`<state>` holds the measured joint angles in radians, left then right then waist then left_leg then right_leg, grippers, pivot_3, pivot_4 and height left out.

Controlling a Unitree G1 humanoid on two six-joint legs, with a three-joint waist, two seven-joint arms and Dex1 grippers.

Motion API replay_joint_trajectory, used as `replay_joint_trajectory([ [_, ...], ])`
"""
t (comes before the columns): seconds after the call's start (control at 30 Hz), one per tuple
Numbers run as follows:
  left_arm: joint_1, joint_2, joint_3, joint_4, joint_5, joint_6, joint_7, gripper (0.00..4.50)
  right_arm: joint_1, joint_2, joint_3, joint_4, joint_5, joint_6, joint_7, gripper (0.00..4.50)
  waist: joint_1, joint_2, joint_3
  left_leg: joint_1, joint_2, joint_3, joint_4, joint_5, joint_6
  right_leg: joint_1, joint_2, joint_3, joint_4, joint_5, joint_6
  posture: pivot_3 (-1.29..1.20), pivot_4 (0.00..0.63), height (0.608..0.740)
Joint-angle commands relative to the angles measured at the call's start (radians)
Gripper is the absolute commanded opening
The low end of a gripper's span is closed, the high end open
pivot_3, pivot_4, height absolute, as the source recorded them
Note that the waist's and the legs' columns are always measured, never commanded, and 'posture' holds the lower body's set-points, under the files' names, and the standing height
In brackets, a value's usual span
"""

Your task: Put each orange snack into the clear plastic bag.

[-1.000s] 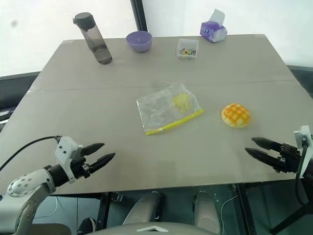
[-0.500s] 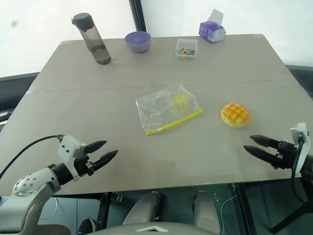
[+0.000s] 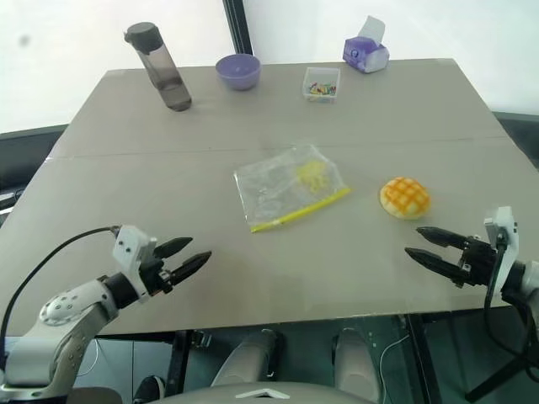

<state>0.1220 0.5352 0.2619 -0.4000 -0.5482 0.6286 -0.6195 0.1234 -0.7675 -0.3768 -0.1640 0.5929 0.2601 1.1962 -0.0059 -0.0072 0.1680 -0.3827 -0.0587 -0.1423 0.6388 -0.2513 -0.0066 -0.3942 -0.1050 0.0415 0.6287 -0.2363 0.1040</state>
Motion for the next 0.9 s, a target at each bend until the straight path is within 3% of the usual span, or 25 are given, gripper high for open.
replay_joint_trajectory([
  [0.03,-0.114,-0.044,0.023,0.006,-0.143,0.175,0.089,3.20,-0.018,0.005,0.013,-0.089,-0.010,-0.050,-0.012,2.73,-0.001,0.000,0.000,0.000,0.000,0.000,0.001,0.000,0.000,0.000,0.000,0.000,0.000,0.000,0.000,0.00,0.150,0.739],
  [0.37,-0.476,-0.189,0.006,0.298,-0.198,0.511,0.298,3.20,-0.102,0.017,0.082,-0.166,-0.084,-0.141,-0.078,2.73,-0.005,0.000,0.000,0.001,-0.002,-0.001,0.006,0.000,0.000,0.000,0.000,0.001,0.009,0.000,0.000,0.00,0.150,0.739],
  [0.5,-0.563,-0.250,0.029,0.418,-0.195,0.548,0.342,3.20,-0.118,0.023,0.103,-0.194,-0.086,-0.130,-0.110,2.73,-0.001,0.000,0.000,0.001,-0.003,-0.001,0.007,0.000,-0.001,0.000,0.000,0.001,0.009,0.000,0.000,0.00,0.150,0.739],
  [0.73,-0.660,-0.302,-0.038,0.584,-0.127,0.515,0.326,3.20,-0.162,0.034,0.168,-0.206,-0.098,-0.125,-0.135,2.73,0.008,0.000,-0.003,0.002,-0.004,-0.002,0.010,0.000,-0.001,0.003,-0.001,0.001,0.010,0.000,0.000,0.00,0.150,0.739],
  [0.83,-0.681,-0.316,-0.070,0.610,-0.116,0.495,0.284,2.51,-0.193,0.041,0.207,-0.197,-0.128,-0.128,-0.154,2.77,0.015,0.000,-0.003,0.003,-0.004,-0.002,0.010,0.001,-0.001,0.004,-0.001,0.001,0.010,0.000,0.000,0.00,0.150,0.739],
  [0.9,-0.695,-0.328,-0.065,0.624,-0.120,0.504,0.280,1.57,-0.211,0.049,0.228,-0.187,-0.147,-0.131,-0.171,2.77,0.019,0.000,-0.003,0.003,-0.004,-0.002,0.010,0.002,-0.003,0.004,-0.001,0.001,0.010,0.000,0.000,0.00,0.150,0.739],
])
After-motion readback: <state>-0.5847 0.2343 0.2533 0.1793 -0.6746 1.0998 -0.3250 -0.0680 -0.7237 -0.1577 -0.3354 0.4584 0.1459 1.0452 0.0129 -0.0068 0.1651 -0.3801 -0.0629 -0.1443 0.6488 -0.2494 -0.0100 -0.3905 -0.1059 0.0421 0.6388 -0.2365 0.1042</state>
